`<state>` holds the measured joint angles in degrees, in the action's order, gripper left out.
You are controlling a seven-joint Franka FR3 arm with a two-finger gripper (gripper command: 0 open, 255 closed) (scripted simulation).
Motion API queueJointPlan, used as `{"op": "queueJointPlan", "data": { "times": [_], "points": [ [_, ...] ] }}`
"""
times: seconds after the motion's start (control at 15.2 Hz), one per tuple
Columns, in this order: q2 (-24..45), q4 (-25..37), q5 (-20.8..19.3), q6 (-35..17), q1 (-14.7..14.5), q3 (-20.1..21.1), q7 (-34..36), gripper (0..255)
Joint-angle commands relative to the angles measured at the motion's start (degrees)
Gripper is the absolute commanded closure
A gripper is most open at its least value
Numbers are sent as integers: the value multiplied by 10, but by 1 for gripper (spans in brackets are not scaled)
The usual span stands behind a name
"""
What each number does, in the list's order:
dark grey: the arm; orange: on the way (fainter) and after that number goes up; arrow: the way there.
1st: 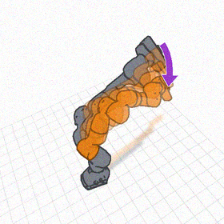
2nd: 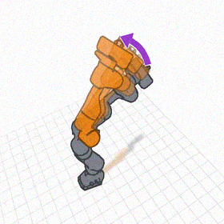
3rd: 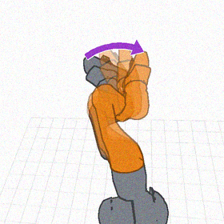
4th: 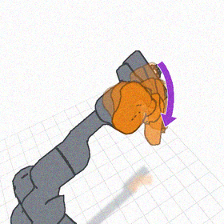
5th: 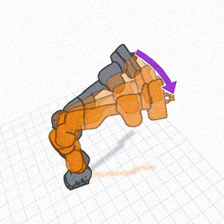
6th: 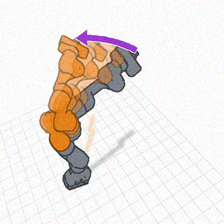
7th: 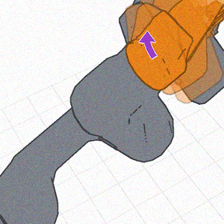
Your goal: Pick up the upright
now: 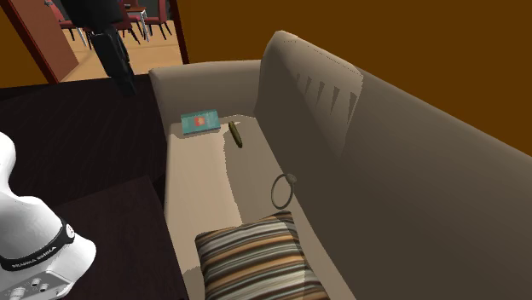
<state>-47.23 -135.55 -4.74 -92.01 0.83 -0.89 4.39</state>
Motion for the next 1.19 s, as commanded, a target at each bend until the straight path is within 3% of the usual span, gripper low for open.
{"op": "queueJointPlan", "data": {
  "times": [0.0,0.53,1.12],
  "points": [
    [0,0,0,0,0,0,0,0],
    [142,-12,-32,-139,-5,-2,-25,0],
    [332,34,-75,-268,-5,0,-40,0]
  ]
}}
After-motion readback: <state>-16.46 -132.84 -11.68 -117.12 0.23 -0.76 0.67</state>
